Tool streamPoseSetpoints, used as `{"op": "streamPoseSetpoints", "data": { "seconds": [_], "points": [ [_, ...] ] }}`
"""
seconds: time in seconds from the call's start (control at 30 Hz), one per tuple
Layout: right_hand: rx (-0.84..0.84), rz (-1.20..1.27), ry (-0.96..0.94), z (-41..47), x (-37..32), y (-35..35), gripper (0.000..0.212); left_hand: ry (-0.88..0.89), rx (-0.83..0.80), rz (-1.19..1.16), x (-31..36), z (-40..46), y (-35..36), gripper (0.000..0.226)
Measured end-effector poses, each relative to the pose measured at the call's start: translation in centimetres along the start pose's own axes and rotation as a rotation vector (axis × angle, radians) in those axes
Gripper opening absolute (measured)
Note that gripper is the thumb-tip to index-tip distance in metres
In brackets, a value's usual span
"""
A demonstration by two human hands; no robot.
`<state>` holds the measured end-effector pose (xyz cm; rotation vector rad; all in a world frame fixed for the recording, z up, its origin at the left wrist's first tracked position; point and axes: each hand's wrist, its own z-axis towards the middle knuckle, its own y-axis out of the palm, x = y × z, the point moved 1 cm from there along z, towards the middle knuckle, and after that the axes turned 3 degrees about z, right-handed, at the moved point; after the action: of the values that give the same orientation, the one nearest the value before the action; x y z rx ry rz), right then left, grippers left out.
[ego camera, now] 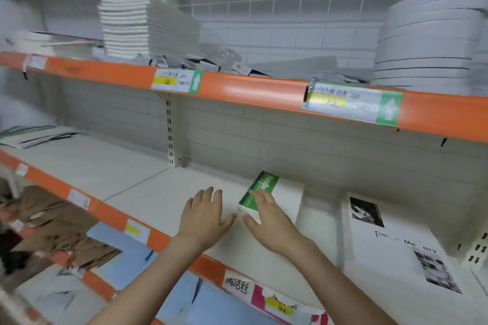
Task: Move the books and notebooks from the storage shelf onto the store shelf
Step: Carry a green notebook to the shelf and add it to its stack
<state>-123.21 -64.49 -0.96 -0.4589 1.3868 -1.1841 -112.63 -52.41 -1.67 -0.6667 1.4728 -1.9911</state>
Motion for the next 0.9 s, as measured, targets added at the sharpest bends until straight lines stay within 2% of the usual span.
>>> {"op": "streamPoseSetpoints", "data": {
  "seconds": [0.13,0.43,0.6,0.7,0.9],
  "points": [
    [-0.085,-0.02,-0.039,2.1,-3.0,3.6,0.066,-0.062,-0.09,0.068,-5.7,-0.3,0.4,0.08],
    [-0.185,-0.059,-0.074,7.6,-9.0,10.0,0.068,-0.124,-0.112,0.104,-17.7,-0.2,0.8,0.082],
    [-0.222,-0.079,-0.103,11.1,-13.3,14.2,0.072,-0.138,-0.128,0.143,-25.9,-0.6,1.1,0.096],
    [-0.242,-0.077,-0.12,13.4,-16.2,16.7,0.074,-0.166,-0.131,0.173,-30.6,-1.0,0.6,0.118],
    [-0.29,-0.04,-0.19,16.4,-22.0,21.7,0.077,-0.276,-0.109,0.202,-37.7,-3.3,-0.4,0.086]
  ]
}}
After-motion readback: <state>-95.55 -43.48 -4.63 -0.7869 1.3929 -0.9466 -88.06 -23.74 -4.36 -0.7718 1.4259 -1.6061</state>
